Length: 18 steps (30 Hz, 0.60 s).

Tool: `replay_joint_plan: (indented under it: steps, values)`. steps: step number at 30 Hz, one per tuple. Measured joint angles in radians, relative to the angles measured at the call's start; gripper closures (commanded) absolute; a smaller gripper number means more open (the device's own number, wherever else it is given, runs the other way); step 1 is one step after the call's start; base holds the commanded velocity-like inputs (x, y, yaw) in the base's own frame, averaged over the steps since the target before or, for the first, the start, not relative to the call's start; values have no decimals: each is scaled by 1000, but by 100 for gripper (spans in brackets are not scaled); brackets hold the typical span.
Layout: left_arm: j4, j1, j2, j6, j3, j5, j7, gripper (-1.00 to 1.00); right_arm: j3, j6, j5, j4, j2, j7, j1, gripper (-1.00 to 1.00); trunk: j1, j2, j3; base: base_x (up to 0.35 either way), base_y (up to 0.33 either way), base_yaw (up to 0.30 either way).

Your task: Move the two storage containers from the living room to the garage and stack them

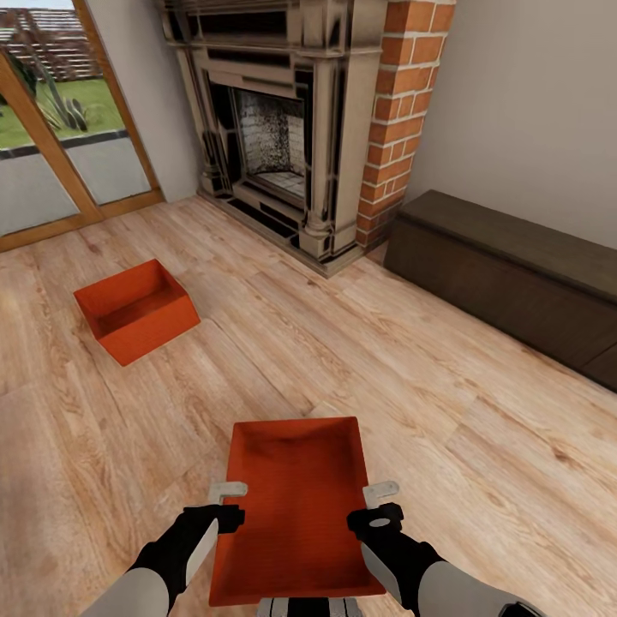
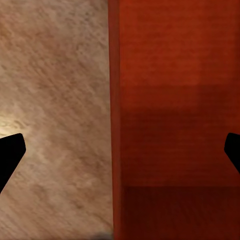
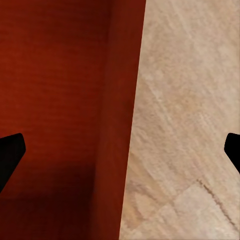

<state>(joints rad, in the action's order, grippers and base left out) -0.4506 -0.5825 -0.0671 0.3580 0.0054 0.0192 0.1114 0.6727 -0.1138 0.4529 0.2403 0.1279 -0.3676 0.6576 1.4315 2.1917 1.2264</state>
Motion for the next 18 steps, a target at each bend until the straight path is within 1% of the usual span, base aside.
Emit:
replay_joint_plan:
  steps: [11,18]
  values:
    - [0,0,0,0,0,0,0,-100,0,1,0,0,0,0,0,-100,0,0,0,0,0,0]
    - [0,0,1,0,0,0,0,-100,0,2,0,0,0,0,0,-100,27,49,22,0,0,0]
